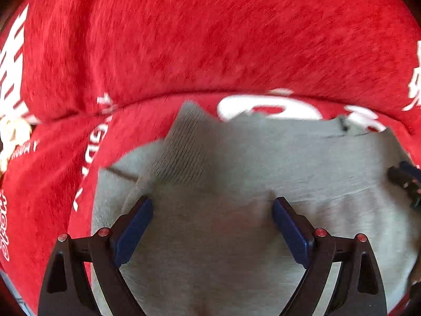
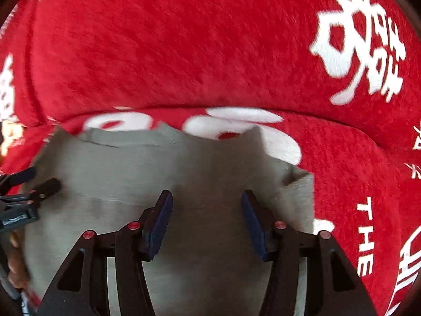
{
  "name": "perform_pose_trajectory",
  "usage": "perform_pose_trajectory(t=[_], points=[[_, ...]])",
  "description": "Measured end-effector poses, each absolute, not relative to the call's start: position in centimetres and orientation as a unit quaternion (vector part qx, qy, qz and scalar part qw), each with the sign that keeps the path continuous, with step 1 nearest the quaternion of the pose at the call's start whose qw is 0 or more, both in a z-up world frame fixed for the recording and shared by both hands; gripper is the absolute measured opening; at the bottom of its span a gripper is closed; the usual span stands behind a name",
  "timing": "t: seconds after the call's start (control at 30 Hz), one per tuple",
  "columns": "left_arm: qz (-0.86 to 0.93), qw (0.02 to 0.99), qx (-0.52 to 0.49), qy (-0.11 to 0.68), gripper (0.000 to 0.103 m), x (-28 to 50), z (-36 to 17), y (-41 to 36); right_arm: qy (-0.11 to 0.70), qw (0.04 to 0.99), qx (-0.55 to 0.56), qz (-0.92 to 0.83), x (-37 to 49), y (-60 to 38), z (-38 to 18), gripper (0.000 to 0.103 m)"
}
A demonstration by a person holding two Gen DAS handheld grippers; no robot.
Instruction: Fold small clothes
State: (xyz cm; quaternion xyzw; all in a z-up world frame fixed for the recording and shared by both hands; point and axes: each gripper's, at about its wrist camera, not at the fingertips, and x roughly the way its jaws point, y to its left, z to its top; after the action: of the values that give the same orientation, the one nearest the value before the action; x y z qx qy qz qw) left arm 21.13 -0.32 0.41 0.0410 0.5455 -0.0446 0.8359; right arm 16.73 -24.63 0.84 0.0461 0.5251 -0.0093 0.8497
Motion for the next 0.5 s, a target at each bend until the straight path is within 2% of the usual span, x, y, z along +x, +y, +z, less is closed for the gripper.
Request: perform_pose_trajectory(t=[0.13, 0.33, 0.5], points=[[-0.052, 0.839, 0.036, 0.540, 0.093, 21.0, 0.4, 0.3, 0.515, 0.854, 0.078, -0.008, 16.4, -26.6, 0.6, 0.058], [-0.039, 0.845, 0.056, 0.530, 0.093, 19.7, 1.6, -0.3, 0.507, 0.861, 0.028, -0.034, 14.8, -24.5, 2.4, 0.059], [-0.066, 0.859, 0.042, 0.506, 0.093, 16.4, 4.4, -1.2, 0.488, 0.872, 0.030, 0.012, 11.5, -20.8, 4.3, 0.059]])
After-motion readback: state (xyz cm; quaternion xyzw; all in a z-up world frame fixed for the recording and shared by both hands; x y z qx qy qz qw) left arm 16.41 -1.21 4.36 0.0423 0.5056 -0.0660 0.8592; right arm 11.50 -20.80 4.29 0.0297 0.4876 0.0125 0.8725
